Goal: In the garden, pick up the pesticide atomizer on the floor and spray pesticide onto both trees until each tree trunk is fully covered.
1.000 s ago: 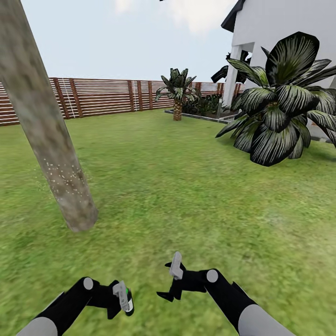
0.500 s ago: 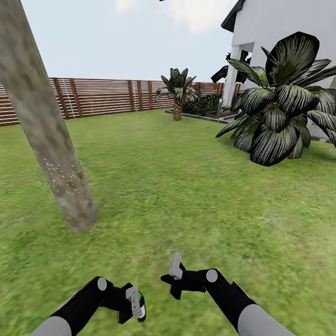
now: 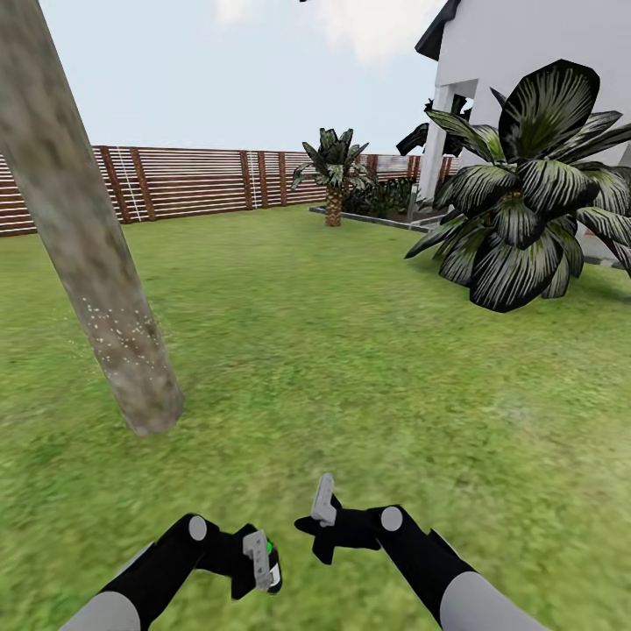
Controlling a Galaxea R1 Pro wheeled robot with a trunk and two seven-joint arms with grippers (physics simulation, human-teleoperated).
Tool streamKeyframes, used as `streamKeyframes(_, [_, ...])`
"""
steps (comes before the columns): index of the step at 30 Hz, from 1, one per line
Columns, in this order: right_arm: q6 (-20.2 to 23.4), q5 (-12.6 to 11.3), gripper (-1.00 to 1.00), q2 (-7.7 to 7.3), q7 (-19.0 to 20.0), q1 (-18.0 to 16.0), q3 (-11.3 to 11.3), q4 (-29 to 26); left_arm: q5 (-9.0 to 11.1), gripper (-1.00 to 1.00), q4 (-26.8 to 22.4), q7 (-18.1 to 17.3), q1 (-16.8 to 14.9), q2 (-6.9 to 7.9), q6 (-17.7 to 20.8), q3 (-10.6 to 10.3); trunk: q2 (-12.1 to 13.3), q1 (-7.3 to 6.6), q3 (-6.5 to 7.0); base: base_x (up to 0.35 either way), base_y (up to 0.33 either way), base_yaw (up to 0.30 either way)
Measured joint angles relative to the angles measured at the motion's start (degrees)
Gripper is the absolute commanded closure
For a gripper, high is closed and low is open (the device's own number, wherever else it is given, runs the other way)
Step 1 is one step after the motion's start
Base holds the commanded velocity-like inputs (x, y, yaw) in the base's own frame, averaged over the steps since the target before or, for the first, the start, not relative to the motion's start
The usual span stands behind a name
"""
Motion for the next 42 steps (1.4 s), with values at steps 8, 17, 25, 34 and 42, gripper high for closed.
streamKeyframes(8, [0.0, 0.1, 1.00, 0.63, 0.0, 0.0, 0.1, 0.0, 0.0, 1.00, -1.8, 0.0, 0.0, 0.06, 0.0, 0.0, 0.0, 0.00, 0.00, 0.000, 0.000, 0.000])
streamKeyframes(17, [0.0, 0.1, 1.00, 0.64, 0.0, 0.0, 0.1, 0.0, 0.4, 1.00, -3.3, 0.3, 0.0, -0.76, 0.1, 0.3, 0.0, 0.00, 0.00, 0.000, 0.000, 0.000])
streamKeyframes(25, [0.0, 0.1, 1.00, 0.62, 0.0, 0.0, 0.1, 0.0, 0.4, 1.00, -4.1, 0.6, 0.0, -1.75, 0.3, 0.4, 0.0, 0.00, 0.00, 0.000, 0.000, 0.000])
streamKeyframes(34, [0.0, 0.1, 1.00, 0.64, 0.0, 0.0, 0.1, 0.0, 0.5, 1.00, -4.6, 0.5, 0.0, -1.77, 0.3, 0.6, 0.0, 0.00, 0.00, 0.000, 0.000, 0.000])
streamKeyframes(42, [0.0, 0.1, 1.00, 0.63, 0.0, 0.0, 0.1, 0.0, 0.7, 1.00, -4.6, 0.5, 0.0, -2.09, 0.3, 0.6, 0.0, 0.00, 0.00, 0.000, 0.000, 0.000])
